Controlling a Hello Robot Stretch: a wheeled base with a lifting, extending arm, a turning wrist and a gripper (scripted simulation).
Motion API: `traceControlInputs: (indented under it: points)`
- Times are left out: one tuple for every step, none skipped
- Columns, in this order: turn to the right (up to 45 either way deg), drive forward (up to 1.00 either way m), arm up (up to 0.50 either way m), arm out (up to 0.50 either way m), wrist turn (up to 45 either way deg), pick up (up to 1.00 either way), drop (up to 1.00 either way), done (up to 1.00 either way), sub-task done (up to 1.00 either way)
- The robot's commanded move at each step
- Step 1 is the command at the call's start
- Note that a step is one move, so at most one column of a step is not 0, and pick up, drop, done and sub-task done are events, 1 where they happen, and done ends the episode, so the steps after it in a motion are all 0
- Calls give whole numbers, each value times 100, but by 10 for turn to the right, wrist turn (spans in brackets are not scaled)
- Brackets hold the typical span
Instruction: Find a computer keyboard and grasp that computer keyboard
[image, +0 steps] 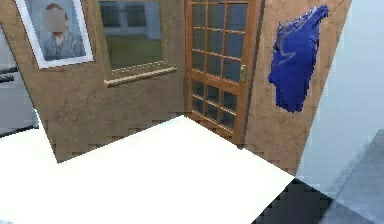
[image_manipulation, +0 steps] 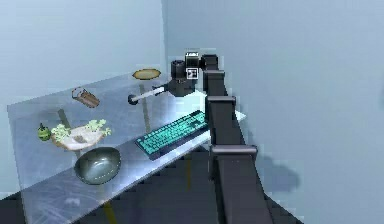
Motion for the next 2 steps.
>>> traceControlInputs:
  points:
    - [0, 0, -30, 0, 0, 0, 0, 0, 0]
    - [0, 0, 0, 0, 0, 100, 0, 0, 0]
